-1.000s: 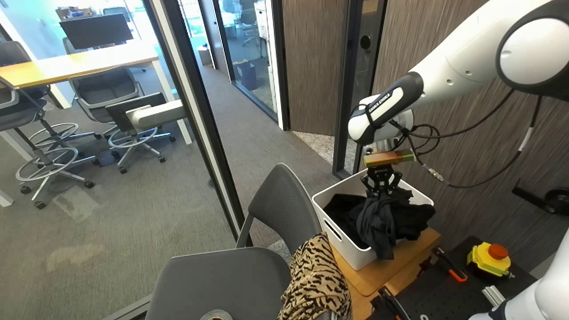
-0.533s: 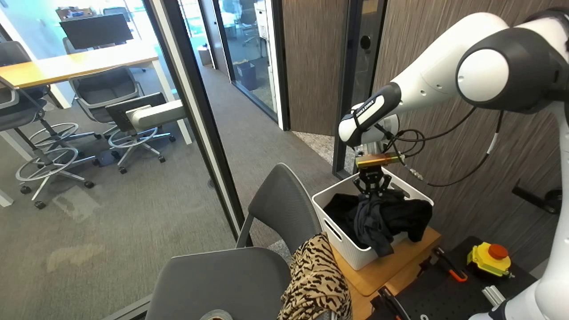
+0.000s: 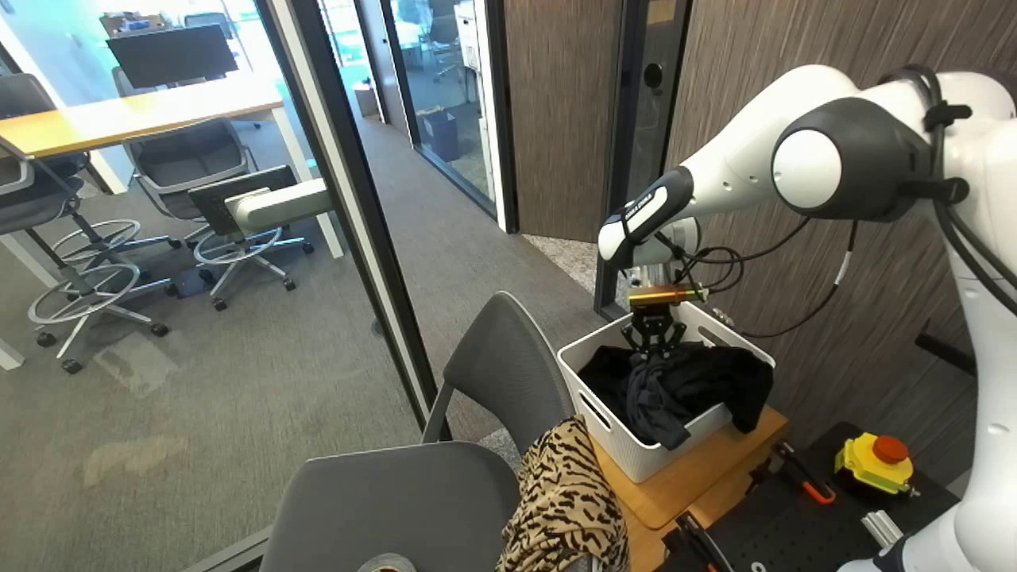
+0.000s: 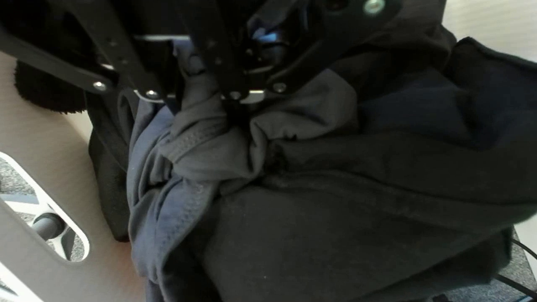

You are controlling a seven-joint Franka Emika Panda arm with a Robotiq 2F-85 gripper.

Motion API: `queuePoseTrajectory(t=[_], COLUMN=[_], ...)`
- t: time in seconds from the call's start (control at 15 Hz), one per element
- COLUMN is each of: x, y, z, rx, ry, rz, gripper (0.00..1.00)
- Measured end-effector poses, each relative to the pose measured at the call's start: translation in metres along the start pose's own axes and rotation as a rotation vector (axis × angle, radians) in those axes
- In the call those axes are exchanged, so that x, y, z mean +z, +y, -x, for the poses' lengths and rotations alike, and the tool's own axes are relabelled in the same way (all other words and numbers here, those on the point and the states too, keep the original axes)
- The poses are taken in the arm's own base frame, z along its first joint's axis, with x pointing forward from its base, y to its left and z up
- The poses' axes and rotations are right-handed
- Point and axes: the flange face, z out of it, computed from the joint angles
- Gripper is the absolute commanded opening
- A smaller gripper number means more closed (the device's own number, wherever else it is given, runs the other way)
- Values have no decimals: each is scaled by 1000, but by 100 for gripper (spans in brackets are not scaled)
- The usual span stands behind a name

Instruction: Put the black cloth in the laundry basket

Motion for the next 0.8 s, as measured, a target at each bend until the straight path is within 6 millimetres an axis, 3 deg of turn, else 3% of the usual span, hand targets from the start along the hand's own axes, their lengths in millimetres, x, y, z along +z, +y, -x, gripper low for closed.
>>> queuePoseTrajectory(t=[0.27,0.33,0.4,0.6,0.8], x=[2,2,1,-6,-31], y=[-2,-2,-2,-3,-8], z=[-9,-10,-11,-10,2], rx=[2,2,4,3,-26], ry=[-9,-10,-12,-14,1], rz=[-4,-5,-8,-28,-51], gripper=[13,49,50,70,94])
